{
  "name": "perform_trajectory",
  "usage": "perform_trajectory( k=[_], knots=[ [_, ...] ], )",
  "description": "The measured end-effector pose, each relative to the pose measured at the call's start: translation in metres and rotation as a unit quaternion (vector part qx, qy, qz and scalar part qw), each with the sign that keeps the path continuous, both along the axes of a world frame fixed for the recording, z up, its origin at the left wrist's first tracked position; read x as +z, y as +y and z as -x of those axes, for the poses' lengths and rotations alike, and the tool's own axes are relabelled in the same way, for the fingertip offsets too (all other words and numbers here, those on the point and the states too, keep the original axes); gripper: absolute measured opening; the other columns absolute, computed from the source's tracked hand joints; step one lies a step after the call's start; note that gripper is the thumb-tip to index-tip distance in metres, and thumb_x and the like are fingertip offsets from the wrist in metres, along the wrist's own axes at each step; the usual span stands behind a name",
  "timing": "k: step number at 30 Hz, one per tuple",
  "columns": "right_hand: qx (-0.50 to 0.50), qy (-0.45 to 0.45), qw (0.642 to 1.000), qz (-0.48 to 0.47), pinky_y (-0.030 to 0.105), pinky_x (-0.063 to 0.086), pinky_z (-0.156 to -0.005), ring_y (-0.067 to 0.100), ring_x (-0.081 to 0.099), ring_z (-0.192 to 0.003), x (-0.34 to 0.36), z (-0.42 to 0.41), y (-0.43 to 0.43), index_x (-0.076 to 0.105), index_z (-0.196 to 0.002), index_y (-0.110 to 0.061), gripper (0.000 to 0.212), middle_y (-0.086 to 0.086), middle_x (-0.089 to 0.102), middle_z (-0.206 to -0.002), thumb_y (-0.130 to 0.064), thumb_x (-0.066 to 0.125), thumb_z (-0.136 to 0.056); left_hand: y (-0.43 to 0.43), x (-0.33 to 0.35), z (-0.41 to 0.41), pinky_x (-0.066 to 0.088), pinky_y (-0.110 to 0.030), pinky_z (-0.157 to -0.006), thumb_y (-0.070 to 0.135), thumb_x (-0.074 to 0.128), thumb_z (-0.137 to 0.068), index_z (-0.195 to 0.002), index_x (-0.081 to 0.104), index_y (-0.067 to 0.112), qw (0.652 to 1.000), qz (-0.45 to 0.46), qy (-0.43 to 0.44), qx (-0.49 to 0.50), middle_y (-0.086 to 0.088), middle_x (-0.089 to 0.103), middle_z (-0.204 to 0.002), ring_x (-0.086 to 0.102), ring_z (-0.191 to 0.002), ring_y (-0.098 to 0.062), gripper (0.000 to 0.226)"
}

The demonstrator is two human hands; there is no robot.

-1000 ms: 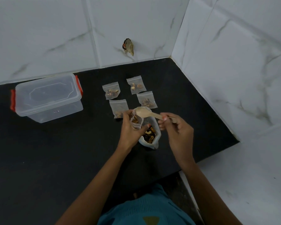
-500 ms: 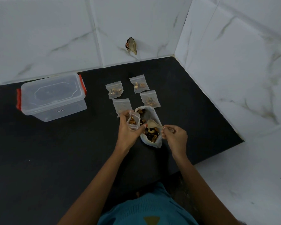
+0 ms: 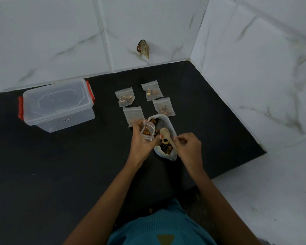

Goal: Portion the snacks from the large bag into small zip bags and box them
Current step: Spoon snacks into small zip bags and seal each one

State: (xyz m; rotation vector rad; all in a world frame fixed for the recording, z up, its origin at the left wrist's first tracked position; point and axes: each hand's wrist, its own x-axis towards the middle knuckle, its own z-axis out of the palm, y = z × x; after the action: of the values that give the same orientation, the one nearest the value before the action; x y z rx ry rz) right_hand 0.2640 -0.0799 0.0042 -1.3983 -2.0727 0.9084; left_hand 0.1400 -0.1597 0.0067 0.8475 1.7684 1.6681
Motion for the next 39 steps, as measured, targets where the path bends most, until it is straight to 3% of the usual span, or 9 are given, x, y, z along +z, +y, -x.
perform_trajectory(
  k=[6, 11, 17, 20, 24, 29, 33, 36, 39],
  knots=[
    [0.12, 0.154, 0.98, -0.04, 0.005, 0.042, -0.07, -0.005, 0.053, -0.082, 0.05, 0.017, -0.021, 0.067, -0.085, -0.014, 0.007, -0.009, 0.051, -0.089, -0.011, 0.07, -0.079, 0.003, 0.005, -0.003, 0.044, -0.007, -0.075, 0.009, 0.077, -0.071, -0.107, 0.036, 0.023, 1.0, -0.018, -0.007, -0.015, 0.012, 0.047, -0.101, 0.052, -0.089, 0.014, 0.056],
    [0.228, -0.065, 0.969, -0.074, 0.004, 0.032, -0.07, 0.001, 0.028, -0.097, 0.057, 0.029, -0.02, 0.067, -0.108, -0.018, 0.028, -0.007, 0.033, -0.101, -0.028, 0.066, -0.083, 0.004, 0.013, -0.002, 0.044, -0.005, -0.076, -0.002, 0.066, -0.078, -0.109, 0.031, 0.026, 1.0, 0.0, -0.004, -0.025, 0.015, 0.042, -0.104, 0.049, -0.096, 0.002, 0.055],
    [0.219, -0.012, 0.972, -0.079, 0.019, 0.047, -0.084, 0.0, 0.048, -0.094, 0.066, 0.026, -0.002, 0.066, -0.101, -0.009, 0.016, -0.009, 0.036, -0.11, -0.014, 0.061, -0.087, -0.002, 0.026, 0.014, 0.049, -0.013, -0.077, 0.004, 0.078, -0.07, -0.116, 0.035, 0.023, 0.996, -0.003, -0.009, -0.086, -0.003, 0.045, -0.123, 0.05, -0.112, -0.01, 0.065],
    [0.219, 0.009, 0.97, -0.102, 0.005, 0.04, -0.083, -0.005, 0.045, -0.094, 0.071, 0.022, 0.009, 0.066, -0.098, -0.007, 0.014, -0.003, 0.043, -0.112, -0.006, 0.058, -0.087, -0.007, 0.035, 0.028, 0.047, -0.031, -0.093, 0.009, 0.067, -0.081, -0.103, 0.053, 0.031, 0.996, -0.012, 0.003, -0.083, 0.005, 0.058, -0.112, 0.055, -0.112, -0.012, 0.035],
    [0.257, 0.033, 0.959, -0.111, 0.001, 0.036, -0.084, -0.007, 0.047, -0.091, 0.076, 0.022, 0.017, 0.066, -0.094, -0.005, 0.013, 0.001, 0.049, -0.105, 0.001, 0.059, -0.084, -0.006, 0.047, 0.037, 0.052, -0.019, -0.08, 0.003, 0.056, -0.087, -0.083, 0.062, 0.026, 0.999, -0.033, 0.02, -0.032, 0.011, 0.063, -0.089, 0.061, -0.086, 0.004, 0.024],
    [0.29, 0.062, 0.955, -0.024, 0.005, 0.043, -0.077, 0.001, 0.05, -0.088, 0.084, 0.024, 0.012, 0.061, -0.082, -0.009, 0.013, -0.005, 0.048, -0.099, -0.012, 0.072, -0.076, -0.002, 0.05, 0.035, 0.048, -0.013, -0.078, 0.004, 0.058, -0.086, -0.084, 0.063, 0.023, 0.998, -0.052, 0.025, 0.008, 0.008, 0.063, -0.088, 0.06, -0.085, 0.003, 0.02],
    [0.198, 0.092, 0.974, -0.067, 0.006, 0.044, -0.072, 0.004, 0.054, -0.082, 0.086, 0.029, 0.014, 0.061, -0.085, -0.005, 0.011, 0.004, 0.057, -0.096, -0.006, 0.069, -0.078, -0.002, 0.057, 0.029, 0.049, -0.014, -0.075, 0.006, 0.059, -0.086, -0.08, 0.065, 0.024, 0.998, -0.05, -0.005, -0.025, 0.016, 0.067, -0.078, 0.061, -0.081, 0.004, 0.019],
    [0.221, 0.137, 0.965, 0.041, 0.018, 0.051, -0.073, 0.012, 0.062, -0.083, 0.094, 0.028, 0.014, 0.057, -0.077, -0.016, 0.015, 0.004, 0.064, -0.091, -0.006, 0.069, -0.078, -0.003, 0.06, 0.03, 0.05, -0.015, -0.072, 0.007, 0.06, -0.086, -0.08, 0.066, 0.025, 0.998, -0.068, -0.014, 0.001, 0.016, 0.068, -0.076, 0.063, -0.08, 0.002, 0.02],
    [0.207, 0.165, 0.963, 0.053, 0.018, 0.054, -0.073, 0.002, 0.064, -0.081, 0.097, 0.029, 0.014, 0.057, -0.082, -0.023, 0.022, -0.006, 0.064, -0.084, -0.004, 0.068, -0.079, -0.002, 0.063, 0.031, 0.049, -0.013, -0.07, 0.008, 0.061, -0.086, -0.081, 0.066, 0.023, 0.997, -0.066, -0.023, 0.02, 0.009, 0.067, -0.081, 0.064, -0.078, 0.002, 0.017]
  ],
)
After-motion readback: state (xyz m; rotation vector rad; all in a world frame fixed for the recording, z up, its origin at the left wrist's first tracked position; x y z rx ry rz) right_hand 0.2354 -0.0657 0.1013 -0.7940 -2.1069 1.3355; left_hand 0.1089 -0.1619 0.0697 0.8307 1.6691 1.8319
